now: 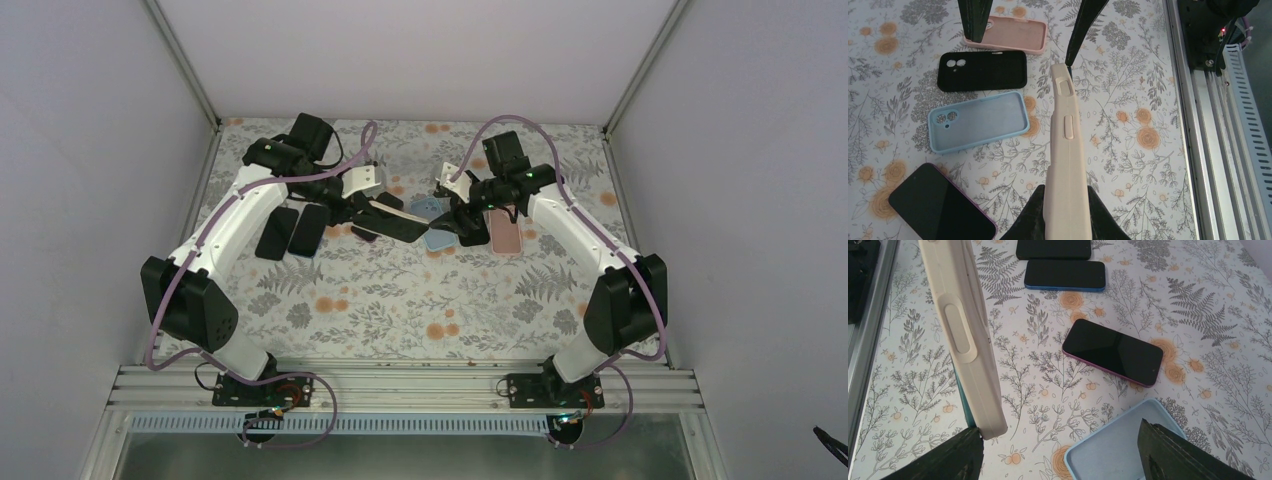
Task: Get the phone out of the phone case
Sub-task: Remove the phone case from the phone.
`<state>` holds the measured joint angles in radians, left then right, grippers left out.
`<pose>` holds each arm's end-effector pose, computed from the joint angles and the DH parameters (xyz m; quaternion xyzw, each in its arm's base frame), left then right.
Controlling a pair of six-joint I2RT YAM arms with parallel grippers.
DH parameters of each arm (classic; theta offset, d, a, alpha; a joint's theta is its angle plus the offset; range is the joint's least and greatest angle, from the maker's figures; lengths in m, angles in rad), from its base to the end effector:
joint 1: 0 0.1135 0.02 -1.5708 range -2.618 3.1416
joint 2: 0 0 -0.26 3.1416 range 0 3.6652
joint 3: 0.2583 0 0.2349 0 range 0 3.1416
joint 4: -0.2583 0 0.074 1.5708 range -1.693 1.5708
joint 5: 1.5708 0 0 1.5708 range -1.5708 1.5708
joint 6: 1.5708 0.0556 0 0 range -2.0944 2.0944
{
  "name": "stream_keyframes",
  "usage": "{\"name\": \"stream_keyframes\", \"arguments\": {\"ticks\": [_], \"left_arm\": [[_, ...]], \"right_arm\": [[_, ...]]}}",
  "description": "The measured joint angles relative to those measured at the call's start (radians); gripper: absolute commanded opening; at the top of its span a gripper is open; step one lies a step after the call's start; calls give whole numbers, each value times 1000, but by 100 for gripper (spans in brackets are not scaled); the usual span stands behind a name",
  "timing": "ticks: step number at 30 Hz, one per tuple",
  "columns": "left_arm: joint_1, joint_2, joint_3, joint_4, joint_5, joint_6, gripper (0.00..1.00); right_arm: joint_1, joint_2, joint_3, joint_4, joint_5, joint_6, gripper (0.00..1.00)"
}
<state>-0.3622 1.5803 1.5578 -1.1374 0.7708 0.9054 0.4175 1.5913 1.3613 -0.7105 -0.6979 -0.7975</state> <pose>0.2634 -0.1412 0.3240 0.5990 0.6856 -0.3038 0.2808 0.2861 0.1660 0.2859 -0.5970 0.6731 0.2642 0.3474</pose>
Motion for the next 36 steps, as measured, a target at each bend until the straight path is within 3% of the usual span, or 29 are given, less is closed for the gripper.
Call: {"name": "stream_keyframes", "arguments": {"ticks": [30,36], "left_arm": [[8,0,8,11,-66,3,2],[9,0,8,33,-72,-5,2]], "right_arm": [[15,97,65,86,113,111,78],[40,114,111,51,137,108,83]]}}
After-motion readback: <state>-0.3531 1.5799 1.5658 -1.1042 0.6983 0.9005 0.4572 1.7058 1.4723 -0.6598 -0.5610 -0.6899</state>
